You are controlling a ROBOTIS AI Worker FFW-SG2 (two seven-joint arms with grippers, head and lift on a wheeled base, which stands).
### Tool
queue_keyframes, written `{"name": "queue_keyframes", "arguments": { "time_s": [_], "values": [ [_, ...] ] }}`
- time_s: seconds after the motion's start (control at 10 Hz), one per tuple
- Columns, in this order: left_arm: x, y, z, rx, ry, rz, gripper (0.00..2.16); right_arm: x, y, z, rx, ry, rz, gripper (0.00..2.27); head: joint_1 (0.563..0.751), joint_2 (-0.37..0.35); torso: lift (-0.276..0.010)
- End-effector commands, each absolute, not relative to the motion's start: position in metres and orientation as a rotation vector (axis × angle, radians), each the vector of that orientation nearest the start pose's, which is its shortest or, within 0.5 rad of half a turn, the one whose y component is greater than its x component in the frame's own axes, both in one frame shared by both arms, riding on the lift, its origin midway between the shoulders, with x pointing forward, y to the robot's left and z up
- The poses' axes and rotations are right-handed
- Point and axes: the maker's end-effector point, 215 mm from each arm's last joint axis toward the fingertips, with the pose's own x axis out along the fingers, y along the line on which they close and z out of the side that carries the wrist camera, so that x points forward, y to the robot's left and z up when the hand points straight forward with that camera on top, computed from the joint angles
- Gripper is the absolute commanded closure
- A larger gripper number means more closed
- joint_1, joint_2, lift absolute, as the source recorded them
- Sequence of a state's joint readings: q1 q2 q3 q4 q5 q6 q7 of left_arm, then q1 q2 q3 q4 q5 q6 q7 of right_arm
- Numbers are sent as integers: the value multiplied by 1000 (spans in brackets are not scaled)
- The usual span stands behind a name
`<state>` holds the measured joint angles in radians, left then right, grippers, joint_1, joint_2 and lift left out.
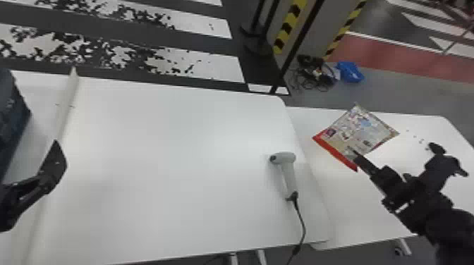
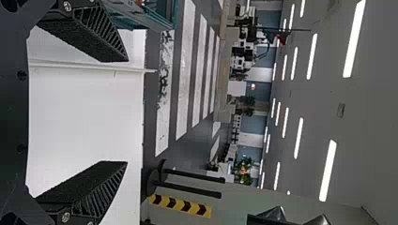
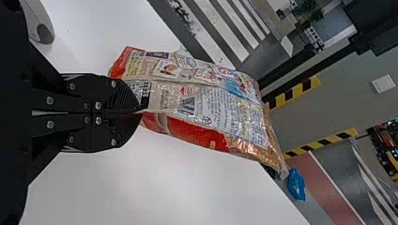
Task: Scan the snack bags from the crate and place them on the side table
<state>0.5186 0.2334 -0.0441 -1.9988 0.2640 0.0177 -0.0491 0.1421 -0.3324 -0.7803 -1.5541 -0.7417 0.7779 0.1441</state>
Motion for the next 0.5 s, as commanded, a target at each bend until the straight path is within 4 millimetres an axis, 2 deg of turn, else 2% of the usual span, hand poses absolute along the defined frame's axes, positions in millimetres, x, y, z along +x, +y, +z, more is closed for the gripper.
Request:
{"name": "queue_keyframes", "arguments": {
  "time_s": [0.0,0.1,0.3,0.4],
  "values": [
    [433,216,-379,-79,130,-183,97,408,-628,-464,629,441,-470,2253,695,-350,-81],
    [433,216,-380,-78,131,-182,97,402,-636,-478,633,451,-516,2253,695,-350,-81],
    [433,216,-379,-77,128,-183,97,391,-642,-504,648,495,-571,2250,695,-350,-81],
    [433,216,-379,-77,128,-183,97,386,-641,-515,649,515,-595,2162,695,-350,-81]
  ]
}}
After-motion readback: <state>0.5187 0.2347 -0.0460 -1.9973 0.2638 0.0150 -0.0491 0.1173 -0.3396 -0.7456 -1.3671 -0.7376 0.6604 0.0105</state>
